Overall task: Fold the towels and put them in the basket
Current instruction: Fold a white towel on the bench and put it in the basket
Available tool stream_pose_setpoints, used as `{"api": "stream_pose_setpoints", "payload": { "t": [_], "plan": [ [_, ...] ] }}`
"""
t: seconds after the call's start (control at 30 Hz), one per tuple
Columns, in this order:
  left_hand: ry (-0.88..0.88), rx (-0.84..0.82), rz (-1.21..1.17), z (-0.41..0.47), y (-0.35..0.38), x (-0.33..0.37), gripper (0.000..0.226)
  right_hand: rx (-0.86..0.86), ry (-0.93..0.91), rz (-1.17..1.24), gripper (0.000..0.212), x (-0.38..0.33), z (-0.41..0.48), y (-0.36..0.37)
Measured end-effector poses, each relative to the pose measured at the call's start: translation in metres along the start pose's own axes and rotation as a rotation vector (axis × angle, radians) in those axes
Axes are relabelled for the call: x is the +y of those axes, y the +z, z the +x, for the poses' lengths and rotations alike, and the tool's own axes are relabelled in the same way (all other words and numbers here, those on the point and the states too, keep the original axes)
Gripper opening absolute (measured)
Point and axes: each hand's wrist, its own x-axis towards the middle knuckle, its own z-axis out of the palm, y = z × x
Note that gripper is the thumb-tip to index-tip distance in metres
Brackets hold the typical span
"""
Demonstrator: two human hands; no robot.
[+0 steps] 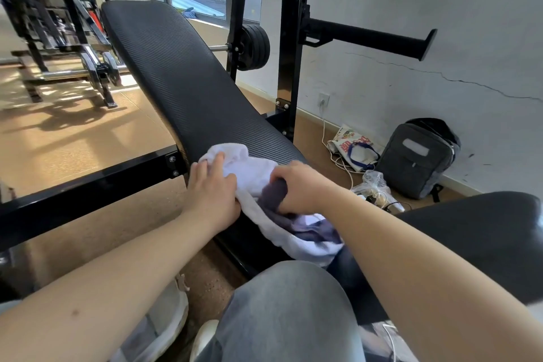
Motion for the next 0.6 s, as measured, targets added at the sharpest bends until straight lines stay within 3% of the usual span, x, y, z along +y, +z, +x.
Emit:
{"api": "stream_pose_setpoints", "payload": {
  "t": [0.1,0.23,0.4,0.53,0.6],
  "plan": [
    [-0.061,0.008,-0.048,0.007,-0.003,-0.013,0.023,0.279,0.050,0.268,0.053,-0.003,0.005,-0.002],
    [-0.018,-0.075,-0.151,0.007,0.001,-0.013,0.039,0.131,0.207,0.169,0.066,0.005,0.005,0.006],
    [0.092,-0.257,-0.295,0.001,-0.004,0.006,0.075,0.103,0.091,-0.101,0.073,0.004,0.003,0.007],
    [0.217,-0.419,-0.207,-0.003,-0.006,0.015,0.099,0.046,0.089,-0.030,0.084,0.006,0.000,0.007],
    [0.199,-0.404,-0.120,-0.005,-0.002,0.011,0.094,-0.008,0.146,-0.090,0.081,0.006,-0.001,0.001]
  ]
}}
